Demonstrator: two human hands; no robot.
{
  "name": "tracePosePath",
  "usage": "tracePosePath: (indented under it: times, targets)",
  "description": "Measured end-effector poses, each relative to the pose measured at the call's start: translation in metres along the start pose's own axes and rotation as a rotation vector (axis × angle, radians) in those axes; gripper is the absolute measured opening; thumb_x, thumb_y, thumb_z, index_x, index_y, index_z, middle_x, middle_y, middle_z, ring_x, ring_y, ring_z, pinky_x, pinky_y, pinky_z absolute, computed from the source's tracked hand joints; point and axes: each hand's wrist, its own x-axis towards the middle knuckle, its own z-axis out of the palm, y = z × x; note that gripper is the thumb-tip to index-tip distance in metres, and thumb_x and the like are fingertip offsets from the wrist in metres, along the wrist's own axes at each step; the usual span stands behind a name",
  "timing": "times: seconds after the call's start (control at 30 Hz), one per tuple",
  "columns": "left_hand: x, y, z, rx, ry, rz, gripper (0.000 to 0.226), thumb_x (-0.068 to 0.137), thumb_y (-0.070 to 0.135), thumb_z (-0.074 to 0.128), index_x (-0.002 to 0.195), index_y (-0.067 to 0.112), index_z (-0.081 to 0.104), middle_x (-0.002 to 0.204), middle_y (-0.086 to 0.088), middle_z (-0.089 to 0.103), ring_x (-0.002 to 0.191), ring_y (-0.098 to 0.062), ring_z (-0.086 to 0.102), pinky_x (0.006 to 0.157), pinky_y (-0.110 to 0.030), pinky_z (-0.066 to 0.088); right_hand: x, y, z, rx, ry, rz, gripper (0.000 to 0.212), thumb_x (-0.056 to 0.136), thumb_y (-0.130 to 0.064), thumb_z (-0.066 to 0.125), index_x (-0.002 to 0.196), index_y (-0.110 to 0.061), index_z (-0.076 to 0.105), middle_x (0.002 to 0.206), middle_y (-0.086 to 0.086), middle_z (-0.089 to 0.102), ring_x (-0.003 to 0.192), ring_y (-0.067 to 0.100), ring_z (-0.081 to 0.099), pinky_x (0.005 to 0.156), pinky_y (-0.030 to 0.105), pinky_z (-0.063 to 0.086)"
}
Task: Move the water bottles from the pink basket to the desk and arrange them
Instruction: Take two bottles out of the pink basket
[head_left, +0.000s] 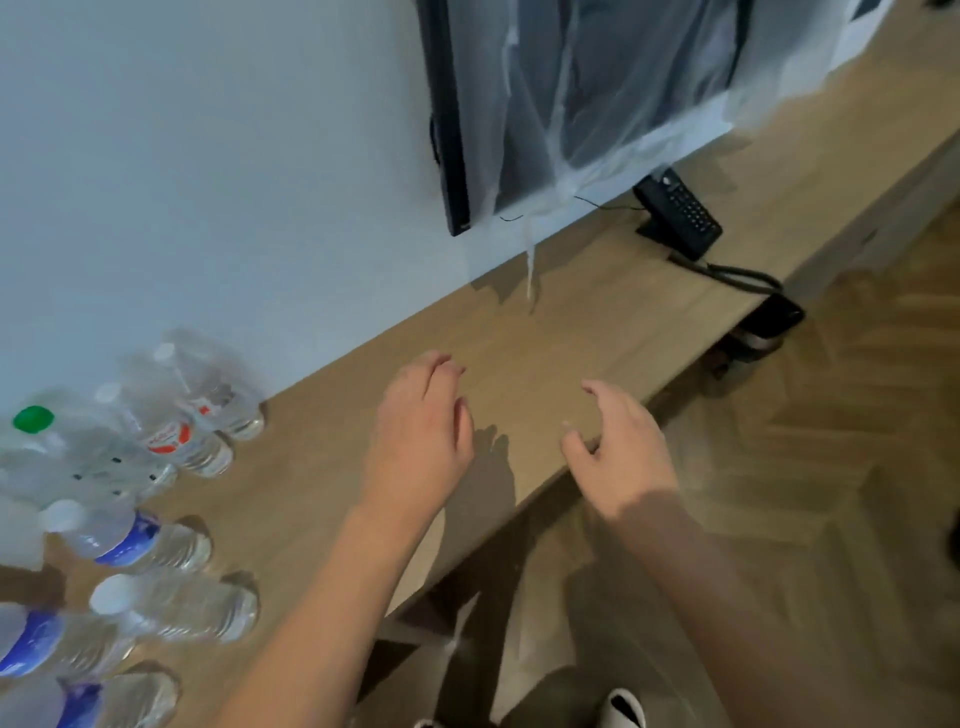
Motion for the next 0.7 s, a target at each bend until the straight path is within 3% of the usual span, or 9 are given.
tracePosePath:
  times: [0.2, 0.37, 0.53, 0.7]
  targets:
    - [0.033, 0.127, 0.066, -0.045, -0.113, 0.193, 0.036, 0.094, 0.018, 0.055, 0.13, 0.012, 0.058, 0.132, -0.004, 0.055, 0.122, -0.019, 0.051, 0.107, -0.029, 0.037, -0.01, 0.122, -0.075, 0.032, 0.175, 0.174, 0.049, 0.091, -0.025, 0.06, 0.138, -0.013, 0.051, 0.138, 0.006, 0.054, 0.13, 0.024, 0.048, 0.112, 0.037, 0.037]
    - [0.053, 0.241, 0.124, -0.103, -0.168, 0.377, 0.036, 0.092, 0.019, 0.058, 0.127, 0.012, 0.059, 0.129, -0.005, 0.056, 0.119, -0.02, 0.052, 0.107, -0.032, 0.039, -0.029, 0.213, -0.143, 0.017, 0.281, 0.338, 0.051, 0.091, -0.025, 0.059, 0.14, -0.015, 0.048, 0.14, 0.004, 0.051, 0.131, 0.021, 0.045, 0.11, 0.025, 0.028]
    - [0.068, 0.339, 0.164, -0.205, -0.218, 0.543, 0.034, 0.092, 0.018, 0.06, 0.125, 0.011, 0.06, 0.128, -0.005, 0.057, 0.12, -0.019, 0.053, 0.105, -0.032, 0.041, -0.056, 0.277, -0.203, -0.022, 0.419, 0.438, 0.053, 0.092, -0.026, 0.061, 0.141, -0.016, 0.046, 0.135, 0.004, 0.054, 0.126, 0.022, 0.05, 0.111, 0.038, 0.039]
    - [0.086, 0.403, 0.196, -0.232, -0.272, 0.661, 0.035, 0.095, 0.021, 0.057, 0.129, 0.013, 0.057, 0.132, -0.002, 0.056, 0.124, -0.015, 0.051, 0.107, -0.033, 0.044, -0.056, 0.316, -0.241, -0.003, 0.493, 0.568, 0.053, 0.094, -0.027, 0.057, 0.144, -0.018, 0.042, 0.141, 0.0, 0.049, 0.131, 0.018, 0.045, 0.112, 0.037, 0.038]
